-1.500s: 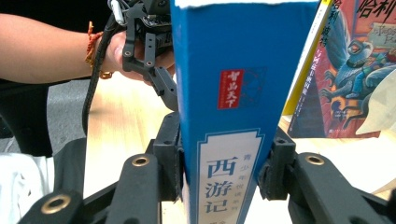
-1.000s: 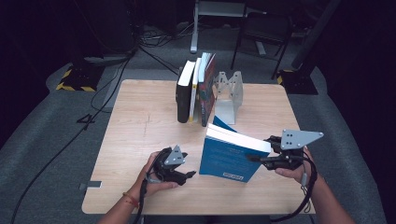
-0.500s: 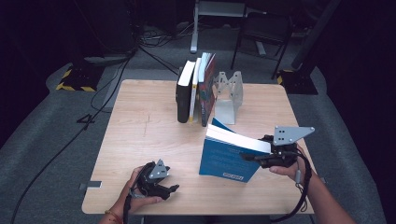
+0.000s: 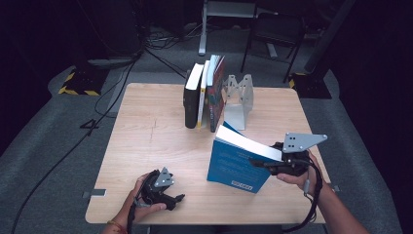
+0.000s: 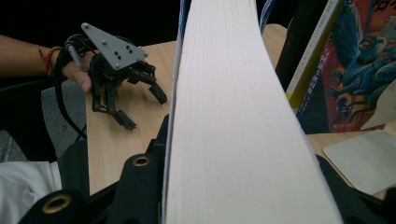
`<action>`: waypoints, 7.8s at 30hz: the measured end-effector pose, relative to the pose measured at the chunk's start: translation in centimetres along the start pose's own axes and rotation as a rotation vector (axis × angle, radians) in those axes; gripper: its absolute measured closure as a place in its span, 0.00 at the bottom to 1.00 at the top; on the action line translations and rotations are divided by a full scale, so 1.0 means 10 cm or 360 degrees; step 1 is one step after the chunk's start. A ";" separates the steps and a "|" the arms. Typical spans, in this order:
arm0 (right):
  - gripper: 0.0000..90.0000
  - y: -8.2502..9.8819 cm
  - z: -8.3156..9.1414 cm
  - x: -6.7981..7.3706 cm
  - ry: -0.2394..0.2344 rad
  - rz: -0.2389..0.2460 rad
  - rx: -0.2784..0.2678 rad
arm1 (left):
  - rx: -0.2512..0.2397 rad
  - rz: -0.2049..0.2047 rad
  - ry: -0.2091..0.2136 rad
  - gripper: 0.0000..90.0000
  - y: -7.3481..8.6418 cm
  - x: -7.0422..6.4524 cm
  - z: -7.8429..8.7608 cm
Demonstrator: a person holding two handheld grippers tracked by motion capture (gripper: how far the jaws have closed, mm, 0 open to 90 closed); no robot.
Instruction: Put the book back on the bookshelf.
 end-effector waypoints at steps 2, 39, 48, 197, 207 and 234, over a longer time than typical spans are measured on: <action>0.67 -0.02 0.00 0.02 0.0005 -0.0008 0.0023 | 0.0002 0.0002 0.0002 0.12 0.00 0.00 0.00; 0.67 -0.46 0.00 -0.59 0.0524 -0.0116 0.0278 | 0.0003 0.0014 -0.0012 0.11 0.00 -0.01 0.00; 0.67 -0.47 -0.08 -0.94 0.0672 -0.0199 0.0299 | 0.0004 0.0008 -0.0001 0.11 0.00 -0.01 0.00; 0.66 -0.65 -0.87 -2.11 0.1020 -0.0557 0.0453 | 0.0013 -0.0040 0.0039 0.11 0.03 -0.03 0.02; 0.66 -0.77 -0.72 -2.03 0.1055 -0.0544 0.0419 | 0.0015 -0.0050 0.0046 0.12 0.04 -0.04 0.03; 0.66 -0.57 -1.00 -2.27 0.1155 -0.0634 0.0382 | 0.0018 -0.0055 0.0056 0.11 0.03 -0.04 0.02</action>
Point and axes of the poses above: each handheld gripper's, and its own axes: z roughly backward along the jaws, y roughly out of its underside, x roughly to its left, the point moved 3 cm from there along -z, roughly forward along the jaws, and after that the axes turned 11 degrees about z, right-handed, at the moved point
